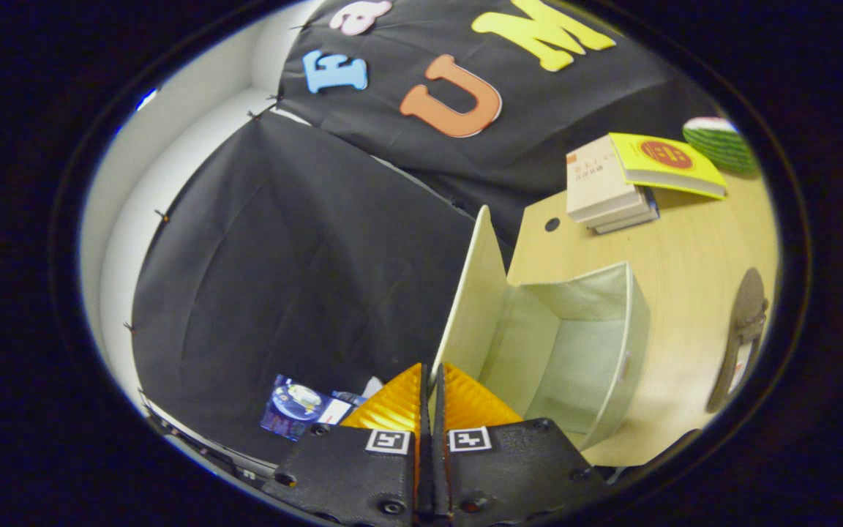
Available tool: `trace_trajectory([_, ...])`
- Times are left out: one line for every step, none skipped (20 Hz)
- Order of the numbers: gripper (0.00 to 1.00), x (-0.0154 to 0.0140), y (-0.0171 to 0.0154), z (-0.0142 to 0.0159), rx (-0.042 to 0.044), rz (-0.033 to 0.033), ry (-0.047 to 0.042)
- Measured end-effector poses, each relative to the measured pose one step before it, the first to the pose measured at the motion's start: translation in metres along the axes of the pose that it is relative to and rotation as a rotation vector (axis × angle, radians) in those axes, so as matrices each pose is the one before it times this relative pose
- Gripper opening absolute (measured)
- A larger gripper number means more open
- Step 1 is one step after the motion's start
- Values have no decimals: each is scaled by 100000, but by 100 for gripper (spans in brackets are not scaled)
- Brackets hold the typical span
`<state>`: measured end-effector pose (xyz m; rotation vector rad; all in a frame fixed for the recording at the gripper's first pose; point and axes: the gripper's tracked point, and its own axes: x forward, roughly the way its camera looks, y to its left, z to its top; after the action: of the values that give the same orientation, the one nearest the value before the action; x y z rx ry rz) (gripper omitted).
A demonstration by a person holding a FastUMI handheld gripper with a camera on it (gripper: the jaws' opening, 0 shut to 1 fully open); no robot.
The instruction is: Open the storage box then place both shoes into the box .Put the left shoe in first, then the right shoe, with the right side of both shoes facing outward in a uniform manner.
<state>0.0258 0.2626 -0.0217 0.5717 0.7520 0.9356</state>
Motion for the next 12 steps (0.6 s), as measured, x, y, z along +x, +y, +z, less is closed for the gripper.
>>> trace_trajectory([6, 1001, 903, -191, -5172, -1140, -149])
trace_trajectory([6, 1037, 1531, -193, -4385, 194, 627])
trace_trajectory([6, 908, 1593, -150, -3120, 2027, 523])
trace_trajectory([9, 1072, 1321, -299, -2651, 1131, 1059])
trace_trajectory([17, 871, 1051, -51, -1829, 1553, 724])
trace_trajectory([23, 714, 635, -32, -1715, 314, -25])
trace_trajectory([36, 441, 337, 424, -1899, -673, -1272])
trace_trajectory([49, 140, 54, 256, -2114, -1726, -1541])
trace_trajectory([64, -8, -183, 261, -2276, -2396, -1370])
trace_trajectory([79, -282, 34, -89, -2134, -2349, -1519])
trace_trajectory([94, -284, -444, 130, -1661, -2983, -1216])
trace_trajectory([96, -338, -581, 90, -688, -3688, -1276])
